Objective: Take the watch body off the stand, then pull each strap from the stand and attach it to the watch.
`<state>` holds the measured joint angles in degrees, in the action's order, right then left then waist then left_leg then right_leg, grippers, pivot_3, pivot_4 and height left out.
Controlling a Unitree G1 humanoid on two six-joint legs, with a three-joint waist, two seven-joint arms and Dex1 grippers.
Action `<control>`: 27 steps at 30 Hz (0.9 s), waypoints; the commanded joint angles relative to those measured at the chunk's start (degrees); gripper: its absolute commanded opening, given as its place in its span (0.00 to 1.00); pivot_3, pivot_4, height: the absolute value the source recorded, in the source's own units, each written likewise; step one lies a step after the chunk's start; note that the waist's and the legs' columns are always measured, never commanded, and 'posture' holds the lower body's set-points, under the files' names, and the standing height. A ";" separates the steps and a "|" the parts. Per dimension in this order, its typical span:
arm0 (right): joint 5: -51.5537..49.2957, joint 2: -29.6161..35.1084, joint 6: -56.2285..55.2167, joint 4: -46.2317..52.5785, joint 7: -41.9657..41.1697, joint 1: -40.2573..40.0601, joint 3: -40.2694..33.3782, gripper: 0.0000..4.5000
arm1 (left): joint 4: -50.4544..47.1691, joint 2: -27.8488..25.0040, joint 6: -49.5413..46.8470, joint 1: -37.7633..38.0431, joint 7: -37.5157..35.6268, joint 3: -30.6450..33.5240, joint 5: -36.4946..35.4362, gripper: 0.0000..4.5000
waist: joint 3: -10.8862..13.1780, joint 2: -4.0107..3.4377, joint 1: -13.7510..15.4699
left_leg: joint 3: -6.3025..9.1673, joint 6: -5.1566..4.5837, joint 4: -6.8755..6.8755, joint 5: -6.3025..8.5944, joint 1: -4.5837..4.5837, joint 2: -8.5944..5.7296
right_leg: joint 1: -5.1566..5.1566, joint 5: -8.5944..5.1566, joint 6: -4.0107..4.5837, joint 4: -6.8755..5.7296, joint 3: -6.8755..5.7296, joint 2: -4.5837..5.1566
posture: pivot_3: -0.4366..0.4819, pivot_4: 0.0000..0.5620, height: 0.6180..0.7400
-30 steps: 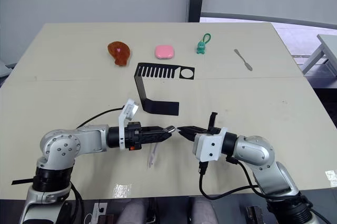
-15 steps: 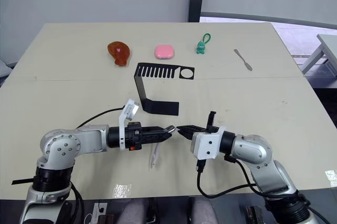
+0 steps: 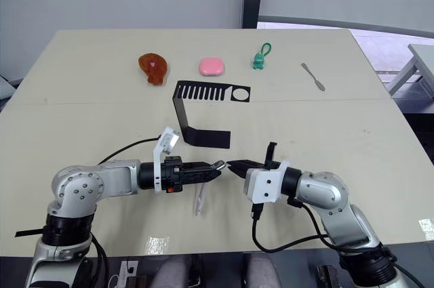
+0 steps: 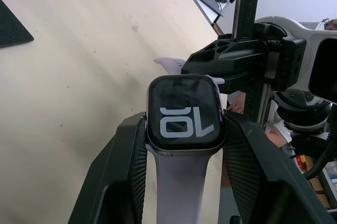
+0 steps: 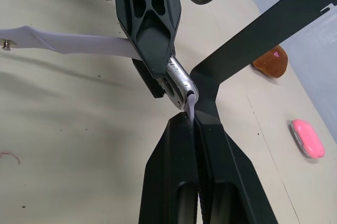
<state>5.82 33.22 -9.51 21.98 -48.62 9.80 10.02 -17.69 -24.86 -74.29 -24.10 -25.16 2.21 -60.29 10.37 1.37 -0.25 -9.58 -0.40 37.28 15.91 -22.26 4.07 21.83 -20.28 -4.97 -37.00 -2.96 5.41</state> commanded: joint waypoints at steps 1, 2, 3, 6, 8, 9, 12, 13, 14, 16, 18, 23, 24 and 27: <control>-1.03 -1.53 -1.16 2.71 1.16 1.50 1.94 0.00 | -3.13 1.65 -0.34 -0.99 -1.17 -2.93 -1.18 0.35 | 0.00 0.00 0.00 | 0.00 0.00 0.00 0.00 0.00 0.00 | 0.00 0.00 0.00 0.00 0.00 0.00 | 0.48 0.27 1.00; -0.97 -1.56 -1.15 2.76 1.14 1.48 2.00 0.00 | -3.14 1.67 -0.34 -1.00 -1.16 -2.95 -1.16 0.35 | 0.00 0.00 0.00 | 0.00 0.00 0.00 0.00 0.00 0.00 | 0.00 0.00 0.00 0.00 0.00 0.00 | 0.48 0.27 1.00; -0.91 -1.61 -1.13 2.80 1.12 1.49 2.06 0.00 | -3.14 1.70 -0.36 -1.01 -1.12 -2.95 -1.15 0.35 | 0.00 0.00 0.00 | 0.00 0.00 0.00 0.00 0.00 0.00 | 0.00 0.00 0.00 0.00 0.00 0.00 | 0.48 0.27 1.00; -0.74 -1.73 -1.11 2.78 1.09 1.54 2.21 0.00 | -3.15 1.70 -0.36 -1.00 -1.14 -2.97 -1.13 0.35 | 0.00 0.00 0.00 | 0.00 0.00 0.00 0.00 0.00 0.00 | 0.00 0.00 0.00 0.00 0.00 0.00 | 0.48 0.27 1.00; -0.46 -2.06 -0.97 2.49 1.13 1.92 2.62 0.00 | -3.15 1.70 -0.38 -0.95 -1.18 -3.09 -1.06 0.35 | 0.00 0.00 -0.01 | 0.00 0.00 0.00 0.00 0.00 0.00 | 0.00 0.00 0.00 0.00 0.00 0.00 | 0.48 0.27 1.00; -0.38 -2.21 -0.90 2.35 1.13 2.14 2.77 0.00 | -3.14 1.73 -0.40 -0.96 -1.19 -3.14 -1.01 0.35 | 0.00 0.00 -0.02 | 0.00 0.00 0.00 0.00 0.00 0.00 | 0.00 0.00 0.00 0.00 0.00 0.00 | 0.48 0.27 1.00; -0.28 -2.37 -0.80 2.23 1.04 2.36 2.84 0.00 | -3.13 1.91 -0.47 -1.12 -1.19 -3.16 -0.79 0.35 | 0.00 0.00 -0.01 | 0.00 0.00 0.00 0.00 0.00 0.00 | 0.00 0.00 0.00 0.00 0.00 -0.01 | 0.48 0.27 1.00; -0.28 -2.40 -0.78 2.24 1.03 2.34 2.83 0.00 | -3.15 1.98 -0.50 -1.16 -1.19 -3.13 -0.73 0.35 | 0.00 0.00 0.00 | 0.00 0.00 0.00 0.00 0.00 0.00 | 0.00 0.00 0.00 0.00 0.00 0.00 | 0.48 0.27 1.00; -0.29 -2.42 -0.76 2.25 1.02 2.32 2.81 0.00 | -3.16 2.04 -0.54 -1.19 -1.19 -3.09 -0.68 0.35 | 0.00 0.00 0.00 | 0.00 0.00 0.00 0.00 0.00 0.00 | 0.00 0.00 0.00 0.00 0.00 0.00 | 0.48 0.27 1.00; -0.31 -2.46 -0.71 2.25 1.01 2.30 2.77 0.00 | -3.19 2.07 -0.64 -1.20 -1.21 -3.05 -0.61 0.35 | 0.00 0.00 0.00 | 0.00 0.00 0.00 0.00 0.00 0.00 | 0.00 0.00 0.00 0.00 0.00 0.00 | 0.48 0.27 1.00; -0.28 -2.48 -0.64 2.27 1.01 2.31 2.76 0.00 | -3.23 2.09 -0.72 -1.18 -1.16 -3.01 -0.58 0.35 | 0.00 0.00 -0.01 | 0.00 0.00 0.00 0.00 0.00 0.00 | 0.00 0.00 0.00 0.00 0.00 0.00 | 0.48 0.27 1.00; -0.19 -2.52 -0.41 2.30 1.00 2.27 2.86 0.00 | -3.34 2.41 -0.84 -1.22 -0.96 -2.97 -0.67 0.35 | 0.00 0.00 -0.02 | 0.00 0.00 -0.01 0.00 0.00 0.00 | 0.00 0.00 0.00 0.00 0.00 0.00 | 0.48 0.27 1.00; -0.13 -2.54 -0.36 2.26 0.99 2.27 2.93 0.00 | -3.33 2.47 -0.85 -1.25 -0.97 -2.96 -0.68 0.35 | 0.00 0.00 -0.02 | 0.00 0.00 0.00 0.00 0.00 0.00 | 0.00 0.00 0.00 0.00 0.00 0.00 | 0.48 0.27 1.00; 0.04 -2.60 -0.23 2.16 0.94 2.37 3.13 0.00 | -3.35 2.63 -0.92 -1.29 -0.94 -2.94 -0.66 0.35 | 0.00 0.00 0.00 | 0.00 0.00 0.00 0.00 0.00 0.00 | 0.00 0.00 0.00 0.00 0.00 0.00 | 0.48 0.27 1.00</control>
<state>7.35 32.38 -8.40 21.37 -48.62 10.64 10.78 -17.69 -24.34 -74.69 -24.23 -25.09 2.20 -59.04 10.37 1.37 -0.25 -9.58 -0.39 37.27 15.91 -22.26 4.06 21.83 -20.28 -4.97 -37.00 -2.96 5.41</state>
